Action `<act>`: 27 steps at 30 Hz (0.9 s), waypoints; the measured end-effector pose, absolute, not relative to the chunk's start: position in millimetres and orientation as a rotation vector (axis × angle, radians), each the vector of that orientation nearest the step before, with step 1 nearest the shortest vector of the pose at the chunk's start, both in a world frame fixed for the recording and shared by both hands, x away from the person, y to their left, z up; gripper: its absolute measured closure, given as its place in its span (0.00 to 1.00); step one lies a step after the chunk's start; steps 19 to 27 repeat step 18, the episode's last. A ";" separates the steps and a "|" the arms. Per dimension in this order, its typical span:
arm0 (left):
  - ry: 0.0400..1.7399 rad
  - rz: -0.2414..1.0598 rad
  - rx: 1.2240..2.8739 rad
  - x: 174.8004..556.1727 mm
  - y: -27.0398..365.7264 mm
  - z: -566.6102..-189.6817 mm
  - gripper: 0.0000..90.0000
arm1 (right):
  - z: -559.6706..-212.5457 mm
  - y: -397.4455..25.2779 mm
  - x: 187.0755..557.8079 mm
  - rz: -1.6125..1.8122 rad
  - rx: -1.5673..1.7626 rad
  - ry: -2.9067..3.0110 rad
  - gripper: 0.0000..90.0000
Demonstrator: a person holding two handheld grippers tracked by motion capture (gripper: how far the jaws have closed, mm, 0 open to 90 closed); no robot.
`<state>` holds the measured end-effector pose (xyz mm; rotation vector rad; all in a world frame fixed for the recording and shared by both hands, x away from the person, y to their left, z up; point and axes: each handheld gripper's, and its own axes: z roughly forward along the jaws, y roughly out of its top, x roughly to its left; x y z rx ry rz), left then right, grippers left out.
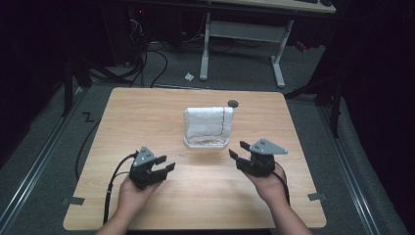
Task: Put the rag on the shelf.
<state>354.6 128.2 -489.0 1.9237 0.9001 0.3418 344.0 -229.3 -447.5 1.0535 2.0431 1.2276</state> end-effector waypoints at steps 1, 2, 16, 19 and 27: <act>0.902 0.325 1.937 348.4 127.3 -495.9 0.59 | -457.8 -228.4 337.7 1.219 1.062 2.059 0.52; 0.900 0.316 1.945 341.6 126.1 -502.2 0.59 | -468.2 -227.6 330.8 1.202 1.067 2.070 0.52; 0.903 0.297 2.000 329.8 121.1 -520.4 0.57 | -519.8 -245.5 313.0 1.089 1.160 2.095 0.53; 0.902 0.288 1.998 330.5 121.4 -521.1 0.55 | -520.9 -247.0 314.2 1.092 1.171 2.098 0.53; 0.902 0.288 1.998 330.5 121.4 -521.1 0.55 | -520.9 -247.0 314.2 1.092 1.171 2.098 0.53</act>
